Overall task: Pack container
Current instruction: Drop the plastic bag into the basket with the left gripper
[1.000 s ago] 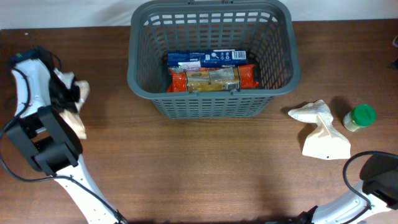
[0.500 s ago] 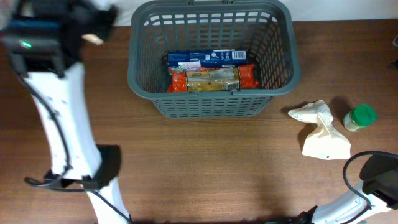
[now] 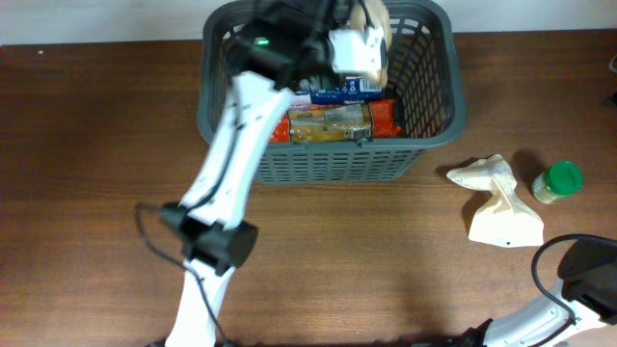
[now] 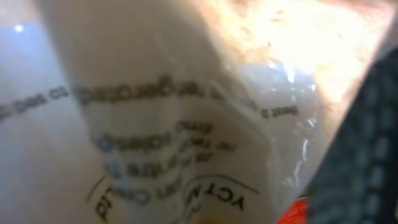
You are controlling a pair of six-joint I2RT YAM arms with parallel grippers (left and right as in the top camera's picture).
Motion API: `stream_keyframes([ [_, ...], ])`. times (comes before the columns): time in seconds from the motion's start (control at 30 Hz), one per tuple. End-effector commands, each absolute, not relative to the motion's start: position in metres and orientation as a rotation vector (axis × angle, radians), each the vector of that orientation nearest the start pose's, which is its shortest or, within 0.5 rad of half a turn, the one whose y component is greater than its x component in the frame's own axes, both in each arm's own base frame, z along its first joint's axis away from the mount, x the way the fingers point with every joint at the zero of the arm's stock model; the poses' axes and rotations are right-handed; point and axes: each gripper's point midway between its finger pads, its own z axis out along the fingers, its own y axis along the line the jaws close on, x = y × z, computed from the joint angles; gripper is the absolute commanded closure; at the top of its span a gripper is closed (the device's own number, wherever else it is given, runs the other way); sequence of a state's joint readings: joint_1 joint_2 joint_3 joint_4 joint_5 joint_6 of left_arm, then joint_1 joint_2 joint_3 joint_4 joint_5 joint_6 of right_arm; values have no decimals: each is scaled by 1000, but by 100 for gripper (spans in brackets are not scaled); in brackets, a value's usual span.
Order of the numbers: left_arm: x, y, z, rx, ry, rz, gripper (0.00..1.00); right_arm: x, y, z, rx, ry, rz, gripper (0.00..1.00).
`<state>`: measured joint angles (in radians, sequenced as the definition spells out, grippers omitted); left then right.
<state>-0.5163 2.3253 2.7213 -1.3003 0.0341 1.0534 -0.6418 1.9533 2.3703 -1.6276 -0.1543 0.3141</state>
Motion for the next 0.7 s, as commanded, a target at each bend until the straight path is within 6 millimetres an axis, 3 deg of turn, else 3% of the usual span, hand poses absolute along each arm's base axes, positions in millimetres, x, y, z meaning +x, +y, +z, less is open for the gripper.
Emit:
stream_keyframes([
  [0.0,467,-303,214,1783,1880,57,98,337,-221,287,1235,2461,114,1],
  [0.03,459,-309,198,1823,1901,19,98,337,-221,287,1235,2461,114,1],
  [0.13,444,-327,177,1835,1955,-89,98,337,-221,287,1235,2461,114,1],
  [0.27,426,-336,164,1842,2034,-133,98,337,-221,287,1235,2461,114,1],
  [0.3,424,-335,163,1835,2050,-137,91,337,-221,287,1235,2461,114,1],
  [0.33,424,-336,163,1816,2070,-144,79,337,-221,287,1235,2461,114,1],
  [0.37,424,-336,163,1773,2109,-155,9,337,-221,287,1235,2461,114,1],
  [0.4,424,-335,162,1772,2111,-156,1,337,-221,287,1235,2461,114,1],
  [0.43,424,-334,163,1772,2115,-154,1,337,-221,287,1235,2461,114,1],
  [0.5,428,-329,176,1701,2141,-107,1,337,-221,287,1235,2461,114,1],
  [0.57,441,-317,211,1529,2162,-8,1,337,-221,287,1235,2461,114,1],
  [0.63,449,-303,290,1309,2067,4,1,337,-221,287,1235,2461,114,1],
  [0.67,450,-295,319,1223,2032,-10,1,337,-221,287,1235,2461,114,1],
])
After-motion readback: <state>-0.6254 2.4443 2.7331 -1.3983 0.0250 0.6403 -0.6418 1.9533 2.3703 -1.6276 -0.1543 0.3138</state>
